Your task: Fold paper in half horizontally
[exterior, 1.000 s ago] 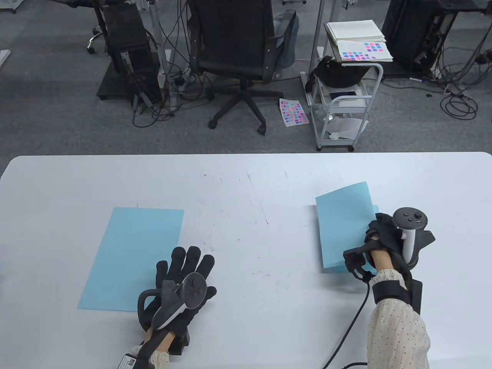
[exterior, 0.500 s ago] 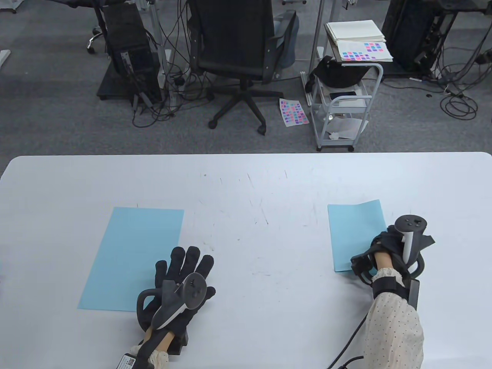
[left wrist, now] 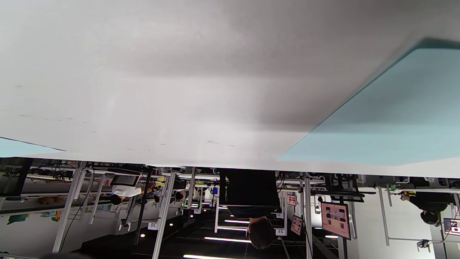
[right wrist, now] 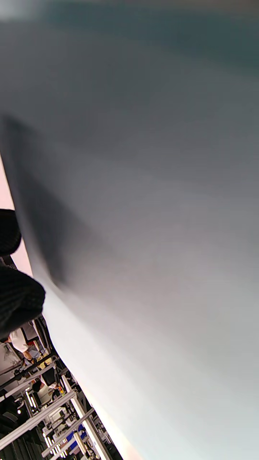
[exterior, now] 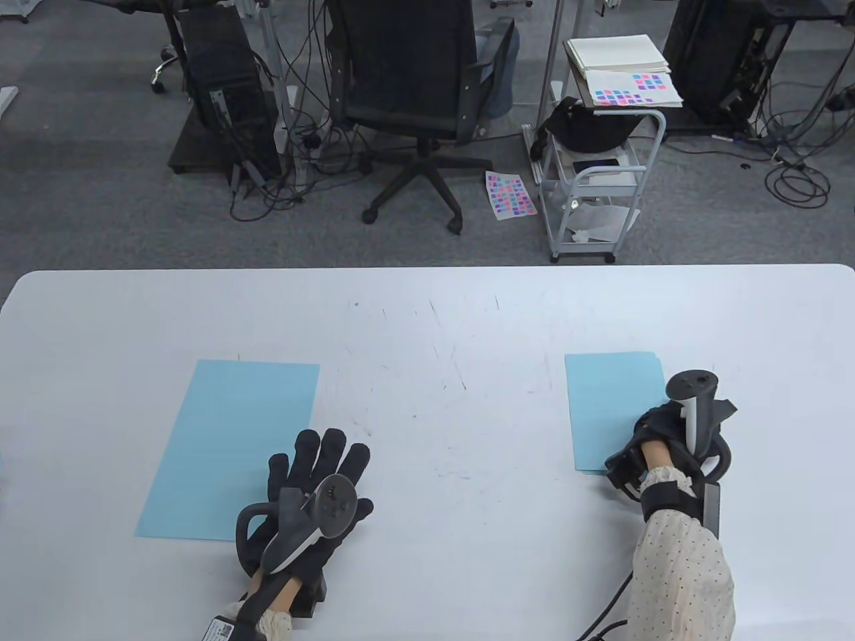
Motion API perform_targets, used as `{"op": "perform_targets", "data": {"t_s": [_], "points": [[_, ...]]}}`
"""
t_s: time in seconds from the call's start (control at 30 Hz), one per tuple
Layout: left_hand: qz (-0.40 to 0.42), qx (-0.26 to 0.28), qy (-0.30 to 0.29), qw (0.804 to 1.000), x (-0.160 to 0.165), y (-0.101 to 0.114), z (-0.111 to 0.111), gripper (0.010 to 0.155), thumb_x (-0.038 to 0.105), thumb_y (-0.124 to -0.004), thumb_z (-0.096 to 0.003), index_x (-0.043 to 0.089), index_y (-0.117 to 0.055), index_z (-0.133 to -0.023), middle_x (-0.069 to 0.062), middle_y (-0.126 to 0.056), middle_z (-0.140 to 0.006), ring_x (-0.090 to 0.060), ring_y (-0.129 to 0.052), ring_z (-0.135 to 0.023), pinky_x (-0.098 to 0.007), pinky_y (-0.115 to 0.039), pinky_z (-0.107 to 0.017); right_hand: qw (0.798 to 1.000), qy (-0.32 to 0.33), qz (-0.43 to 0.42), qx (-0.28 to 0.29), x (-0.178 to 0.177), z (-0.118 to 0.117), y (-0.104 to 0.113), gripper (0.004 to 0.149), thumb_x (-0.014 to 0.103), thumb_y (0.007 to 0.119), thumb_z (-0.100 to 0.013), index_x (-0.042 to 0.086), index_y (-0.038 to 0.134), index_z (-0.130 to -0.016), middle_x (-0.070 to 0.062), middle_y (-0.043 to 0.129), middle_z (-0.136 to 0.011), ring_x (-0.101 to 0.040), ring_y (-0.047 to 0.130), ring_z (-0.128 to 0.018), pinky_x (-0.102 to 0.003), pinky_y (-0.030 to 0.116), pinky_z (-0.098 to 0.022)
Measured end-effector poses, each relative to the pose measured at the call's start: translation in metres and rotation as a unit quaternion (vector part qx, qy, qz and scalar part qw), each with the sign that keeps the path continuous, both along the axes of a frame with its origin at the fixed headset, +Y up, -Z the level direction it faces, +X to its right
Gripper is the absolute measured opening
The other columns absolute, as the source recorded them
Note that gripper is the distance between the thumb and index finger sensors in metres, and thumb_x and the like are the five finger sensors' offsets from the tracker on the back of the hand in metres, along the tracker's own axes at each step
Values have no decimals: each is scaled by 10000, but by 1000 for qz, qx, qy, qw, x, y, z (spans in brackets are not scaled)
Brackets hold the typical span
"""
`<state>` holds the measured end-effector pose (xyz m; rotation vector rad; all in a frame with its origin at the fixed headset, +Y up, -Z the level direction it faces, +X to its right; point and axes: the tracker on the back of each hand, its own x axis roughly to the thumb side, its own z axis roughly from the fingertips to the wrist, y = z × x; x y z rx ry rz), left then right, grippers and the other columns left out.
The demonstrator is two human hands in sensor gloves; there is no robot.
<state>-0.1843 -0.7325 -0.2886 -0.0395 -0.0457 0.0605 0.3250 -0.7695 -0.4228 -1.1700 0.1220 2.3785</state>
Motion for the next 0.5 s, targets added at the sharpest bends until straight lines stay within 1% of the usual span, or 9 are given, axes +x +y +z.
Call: {"op": "perform_targets", "data": {"t_s": [0.07,0.17,0.23,0.37,0.5], "points": [[2,-1,0,1000,0,0,0,749,636,-649,-333,580,-345,-1016,201,-246,-1198,-184,-210,-1162,-566,-310,-875,1000,15,-3,3,-5,1,3,708,276,713,-488,212,310,-1066,-94,318,-1126,-429,141,-1030,-668,198,-723],[5,-1,-1,1000,0,0,0,750,637,-648,-334,579,-344,-1017,201,-247,-1198,-182,-209,-1163,-567,-310,-875,999,41,-8,11,-15,4,10,709,303,716,-488,223,322,-1072,-99,253,-1147,-434,114,-1031,-674,183,-720],[4,-1,-3,1000,0,0,0,749,637,-648,-334,580,-345,-1016,202,-248,-1198,-183,-212,-1163,-565,-311,-876,997,71,-8,17,-26,8,15,707,318,717,-487,226,335,-1075,-91,279,-1150,-435,117,-1034,-675,178,-720],[6,-3,-6,1000,1,-1,0,746,636,-649,-335,580,-349,-1016,200,-251,-1199,-184,-215,-1163,-567,-312,-875,991,130,-7,27,-51,15,26,712,345,720,-485,233,343,-1080,-86,276,-1159,-436,116,-1038,-679,171,-718],[5,-5,-9,1000,2,-1,1,747,636,-648,-335,579,-347,-1017,201,-252,-1199,-182,-216,-1164,-566,-313,-876,978,206,-7,36,-84,27,36,711,365,719,-484,241,354,-1082,-80,277,-1163,-434,117,-1041,-685,165,-714]]}}
